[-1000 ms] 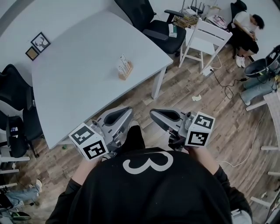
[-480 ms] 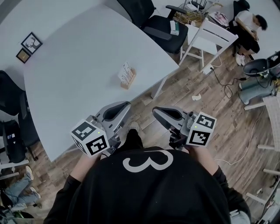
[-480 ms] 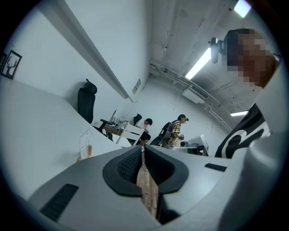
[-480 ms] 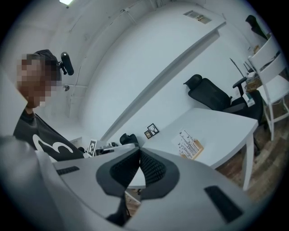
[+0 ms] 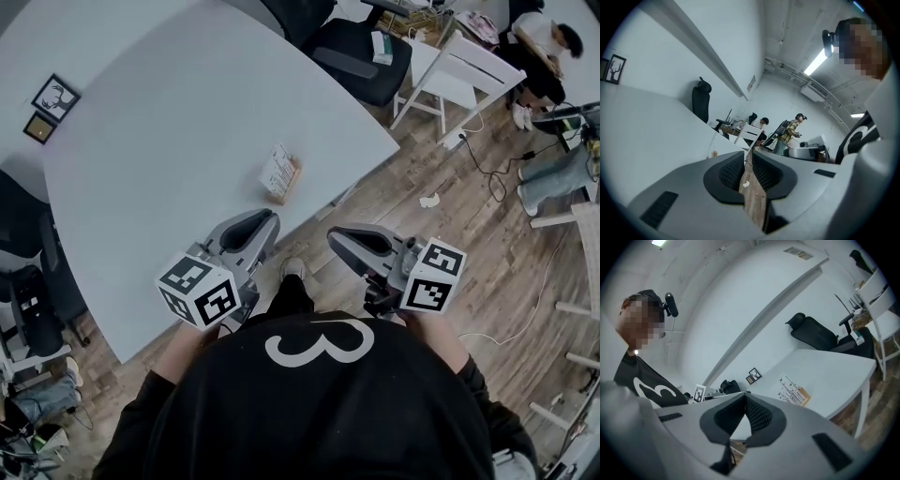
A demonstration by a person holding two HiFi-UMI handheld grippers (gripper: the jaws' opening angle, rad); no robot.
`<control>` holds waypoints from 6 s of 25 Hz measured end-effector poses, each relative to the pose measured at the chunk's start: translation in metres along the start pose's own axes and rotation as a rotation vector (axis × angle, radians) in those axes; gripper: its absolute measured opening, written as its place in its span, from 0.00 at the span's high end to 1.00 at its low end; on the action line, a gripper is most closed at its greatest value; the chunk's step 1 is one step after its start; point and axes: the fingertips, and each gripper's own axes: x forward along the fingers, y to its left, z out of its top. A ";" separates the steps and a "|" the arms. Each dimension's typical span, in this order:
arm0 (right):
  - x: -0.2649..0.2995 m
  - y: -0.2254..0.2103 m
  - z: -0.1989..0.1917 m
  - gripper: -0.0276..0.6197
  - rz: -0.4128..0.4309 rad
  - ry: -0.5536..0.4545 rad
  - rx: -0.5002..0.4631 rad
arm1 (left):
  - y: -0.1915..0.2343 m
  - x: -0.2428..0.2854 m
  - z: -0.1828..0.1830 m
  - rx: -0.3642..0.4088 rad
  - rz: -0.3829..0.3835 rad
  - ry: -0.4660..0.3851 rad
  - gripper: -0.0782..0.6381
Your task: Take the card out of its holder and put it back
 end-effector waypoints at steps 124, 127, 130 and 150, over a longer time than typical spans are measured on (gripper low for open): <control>-0.080 0.041 -0.038 0.94 -0.041 0.009 -0.009 | -0.077 -0.044 -0.028 -0.053 0.071 -0.094 0.86; -0.082 0.046 -0.040 0.94 -0.040 0.009 -0.017 | -0.079 -0.048 -0.031 -0.051 0.070 -0.096 0.86; -0.083 0.049 -0.043 0.94 -0.040 0.010 -0.020 | -0.081 -0.051 -0.033 -0.032 0.073 -0.092 0.86; -0.078 0.032 -0.033 0.94 -0.032 0.011 -0.001 | -0.069 -0.035 -0.020 -0.054 0.096 -0.081 0.86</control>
